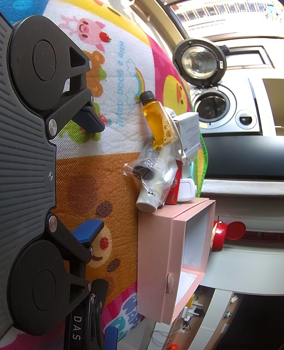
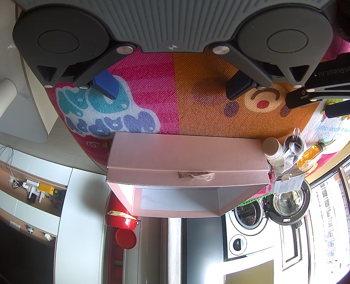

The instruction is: Organize rigid objects

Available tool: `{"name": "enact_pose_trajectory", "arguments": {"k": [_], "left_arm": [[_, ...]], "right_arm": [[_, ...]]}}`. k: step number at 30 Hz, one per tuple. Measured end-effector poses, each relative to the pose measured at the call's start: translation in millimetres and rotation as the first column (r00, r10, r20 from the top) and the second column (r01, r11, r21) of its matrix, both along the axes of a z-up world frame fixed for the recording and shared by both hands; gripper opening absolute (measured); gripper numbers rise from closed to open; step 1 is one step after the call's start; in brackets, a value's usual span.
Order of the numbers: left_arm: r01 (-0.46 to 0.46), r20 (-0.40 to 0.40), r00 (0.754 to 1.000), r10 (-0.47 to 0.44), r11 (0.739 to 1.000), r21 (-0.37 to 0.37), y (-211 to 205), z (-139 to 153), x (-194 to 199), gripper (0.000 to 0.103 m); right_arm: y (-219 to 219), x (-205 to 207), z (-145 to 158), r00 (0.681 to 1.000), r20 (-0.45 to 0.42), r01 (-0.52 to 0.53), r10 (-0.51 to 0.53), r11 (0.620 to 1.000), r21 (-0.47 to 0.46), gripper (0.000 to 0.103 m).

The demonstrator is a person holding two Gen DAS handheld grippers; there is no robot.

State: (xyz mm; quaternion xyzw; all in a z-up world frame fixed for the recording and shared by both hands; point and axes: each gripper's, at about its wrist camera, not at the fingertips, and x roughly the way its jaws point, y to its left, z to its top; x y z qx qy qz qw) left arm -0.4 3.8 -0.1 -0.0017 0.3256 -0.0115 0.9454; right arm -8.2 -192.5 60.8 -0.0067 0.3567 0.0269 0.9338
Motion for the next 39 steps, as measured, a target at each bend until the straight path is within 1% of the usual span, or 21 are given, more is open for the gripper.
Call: {"name": "enact_pose_trajectory", "arguments": {"k": [25, 30, 33, 34, 35, 37, 38, 39], "left_arm": [[0.001, 0.001, 1.0, -0.001, 1.0, 0.017, -5.2, 1.1, -0.8, 0.091], [0.006, 0.004, 1.0, -0.006, 1.0, 0.005, -3.2, 2.1, -1.3, 0.09], [0.059, 0.017, 0.998, -0.058, 0.998, -0.008, 3.6, 7.0, -4.3, 0.088], [0.083, 0.04, 0.996, -0.082, 0.997, -0.006, 8.5, 11.0, -5.6, 0.087], [0.108, 0.08, 0.991, -0.108, 0.994, 0.004, 15.3, 17.4, -7.6, 0.087], [0.149, 0.147, 0.977, -0.156, 0.987, 0.059, 32.1, 32.1, -4.4, 0.087], [0.177, 0.161, 0.969, -0.189, 0.981, 0.085, 43.1, 39.7, 3.2, 0.087], [0.201, 0.157, 0.964, -0.214, 0.975, 0.097, 53.0, 45.0, 12.5, 0.087]], "right_arm": [[0.1, -0.5, -0.3, 1.0, 0.0, 0.0, 0.0, 1.0, 0.0, 0.103], [0.3, -0.1, 0.1, 1.0, 0.0, 0.0, 0.0, 1.0, 0.0, 0.103], [2.1, -1.0, 0.8, 1.0, -0.001, 0.0, 0.0, 1.0, -0.001, 0.103], [3.0, -2.0, 0.8, 1.0, -0.001, -0.001, 0.001, 1.0, -0.004, 0.103], [3.1, -1.4, 0.9, 1.0, -0.002, -0.003, 0.003, 1.0, -0.005, 0.103], [-0.8, 0.2, -0.2, 1.0, -0.002, -0.016, 0.016, 1.0, 0.005, 0.103], [-2.5, 0.4, 0.1, 1.0, -0.002, -0.024, 0.024, 1.0, 0.01, 0.103], [-3.8, 0.6, 0.9, 0.999, -0.006, -0.038, 0.038, 0.999, 0.013, 0.103]]}}
